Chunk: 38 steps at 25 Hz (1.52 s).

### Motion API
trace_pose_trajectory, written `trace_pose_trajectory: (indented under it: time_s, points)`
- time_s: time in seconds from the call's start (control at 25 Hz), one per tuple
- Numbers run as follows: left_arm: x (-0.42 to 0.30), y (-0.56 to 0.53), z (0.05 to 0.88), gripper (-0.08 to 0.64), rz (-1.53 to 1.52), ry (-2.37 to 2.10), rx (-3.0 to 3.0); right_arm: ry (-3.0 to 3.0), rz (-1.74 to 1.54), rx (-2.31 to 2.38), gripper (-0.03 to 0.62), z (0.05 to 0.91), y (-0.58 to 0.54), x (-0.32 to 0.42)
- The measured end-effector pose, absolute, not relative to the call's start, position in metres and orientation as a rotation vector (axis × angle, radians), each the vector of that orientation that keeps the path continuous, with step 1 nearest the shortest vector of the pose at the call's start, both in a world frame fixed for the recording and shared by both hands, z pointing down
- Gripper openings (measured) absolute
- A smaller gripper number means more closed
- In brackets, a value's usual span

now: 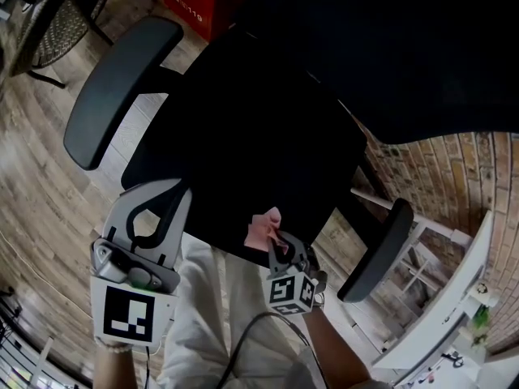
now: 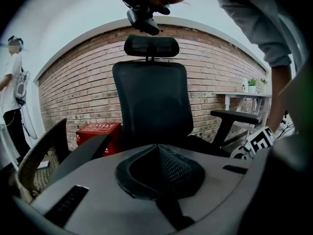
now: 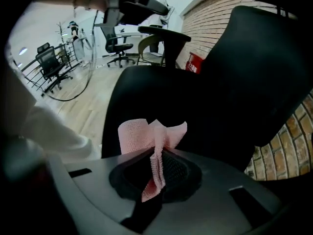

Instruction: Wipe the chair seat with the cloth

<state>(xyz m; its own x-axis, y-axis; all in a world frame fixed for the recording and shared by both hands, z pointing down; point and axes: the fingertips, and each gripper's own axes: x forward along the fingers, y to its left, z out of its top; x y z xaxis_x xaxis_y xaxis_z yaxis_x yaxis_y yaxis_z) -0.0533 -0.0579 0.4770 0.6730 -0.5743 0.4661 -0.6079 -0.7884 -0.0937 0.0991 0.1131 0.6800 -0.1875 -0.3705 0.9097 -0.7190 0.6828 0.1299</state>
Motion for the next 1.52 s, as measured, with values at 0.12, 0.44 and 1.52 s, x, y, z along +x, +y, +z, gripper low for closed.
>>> trace_pose_trajectory:
  time_s: [0.12, 0.44, 1.52]
  points:
    - [-0.048, -0.057, 0.477, 0.018, 0.742, -0.982, 2.812, -1.806, 0.449, 0.823, 0.055, 0.677, 0.148, 0.095]
    - [-0.039, -0.055, 0.480, 0.018, 0.738, -0.942, 2.826, -1.693, 0.554, 0.981, 0.055, 0.672, 0.172, 0.117]
    - [-0.030, -0.069, 0.499, 0.018, 0.762, -0.880, 2.827, -1.201, 0.470, 1.552, 0.055, 0.689, -0.060, 0.301]
